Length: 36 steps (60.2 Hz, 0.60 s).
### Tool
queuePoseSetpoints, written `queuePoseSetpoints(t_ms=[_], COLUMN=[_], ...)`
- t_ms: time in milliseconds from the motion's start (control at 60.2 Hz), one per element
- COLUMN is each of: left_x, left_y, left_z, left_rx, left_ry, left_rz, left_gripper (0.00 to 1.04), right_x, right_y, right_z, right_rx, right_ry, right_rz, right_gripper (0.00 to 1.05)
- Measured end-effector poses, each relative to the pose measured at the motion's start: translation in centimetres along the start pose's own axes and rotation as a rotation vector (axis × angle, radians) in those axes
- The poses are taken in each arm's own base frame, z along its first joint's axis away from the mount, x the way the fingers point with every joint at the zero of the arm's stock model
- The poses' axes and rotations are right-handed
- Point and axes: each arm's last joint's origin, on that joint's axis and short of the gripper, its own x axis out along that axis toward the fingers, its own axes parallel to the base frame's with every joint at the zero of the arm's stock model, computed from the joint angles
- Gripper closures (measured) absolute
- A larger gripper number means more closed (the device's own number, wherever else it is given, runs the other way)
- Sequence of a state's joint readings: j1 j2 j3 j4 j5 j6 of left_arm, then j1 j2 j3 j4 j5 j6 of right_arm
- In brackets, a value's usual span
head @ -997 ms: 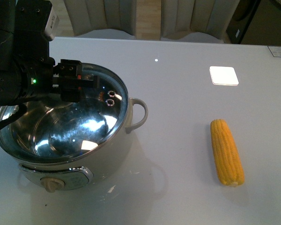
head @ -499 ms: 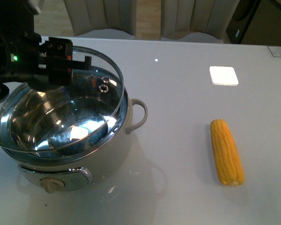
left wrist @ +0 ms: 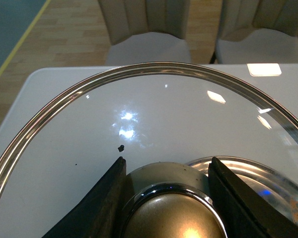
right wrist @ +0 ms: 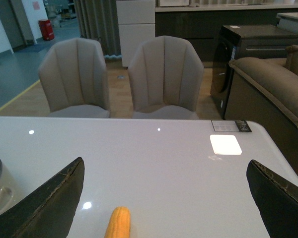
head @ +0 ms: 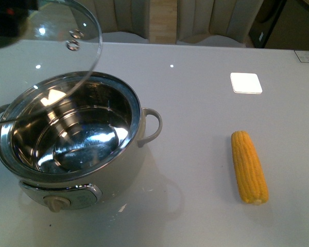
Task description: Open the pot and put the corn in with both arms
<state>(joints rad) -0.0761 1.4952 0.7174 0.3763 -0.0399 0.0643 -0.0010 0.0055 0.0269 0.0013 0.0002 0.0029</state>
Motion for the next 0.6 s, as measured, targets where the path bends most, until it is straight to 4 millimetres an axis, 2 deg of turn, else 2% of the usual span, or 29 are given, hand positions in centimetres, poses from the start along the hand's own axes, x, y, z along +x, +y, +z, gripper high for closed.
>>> queuePoseSetpoints(t_ms=[83, 199, 266, 349, 432, 465, 532, 598], left_x=[-0.8, -1.9, -2.2, -2.2, -2.0, -1.7, -0.8, -0.2], left_y=[2.7, 7.5, 9.8, 12.7, 14.0, 14.6, 14.9, 15.0], left_z=[-0.1, -1.8, -3.2, -5.9, -7.8, -9.2, -11.4, -12.7], left_rx=[-0.022, -0.048, -0.059, -0.09, -0.116, -0.13, -0.148, -0.159], left_ry=[-0.012, -0.004, 0.011, 0.044, 0.081, 0.107, 0.152, 0.175], left_rz=[0.042, 0.136, 0.199, 0.29, 0.327, 0.342, 0.346, 0.341], left_gripper=[0.61, 0.61, 0.61, 0.61, 0.61, 0.61, 0.61, 0.61], right_x=[0.0, 0.0, 0.0, 0.0, 0.0, 0.0, 0.0, 0.0], right_y=[0.0, 0.0, 0.0, 0.0, 0.0, 0.0, 0.0, 0.0], right_z=[0.0, 0.0, 0.0, 0.0, 0.0, 0.0, 0.0, 0.0], right_rx=[0.0, 0.0, 0.0, 0.0, 0.0, 0.0, 0.0, 0.0], right_ry=[0.0, 0.0, 0.0, 0.0, 0.0, 0.0, 0.0, 0.0], right_rz=[0.0, 0.0, 0.0, 0.0, 0.0, 0.0, 0.0, 0.0], right_gripper=[0.09, 0.09, 0.09, 0.09, 0.09, 0.09, 0.09, 0.09])
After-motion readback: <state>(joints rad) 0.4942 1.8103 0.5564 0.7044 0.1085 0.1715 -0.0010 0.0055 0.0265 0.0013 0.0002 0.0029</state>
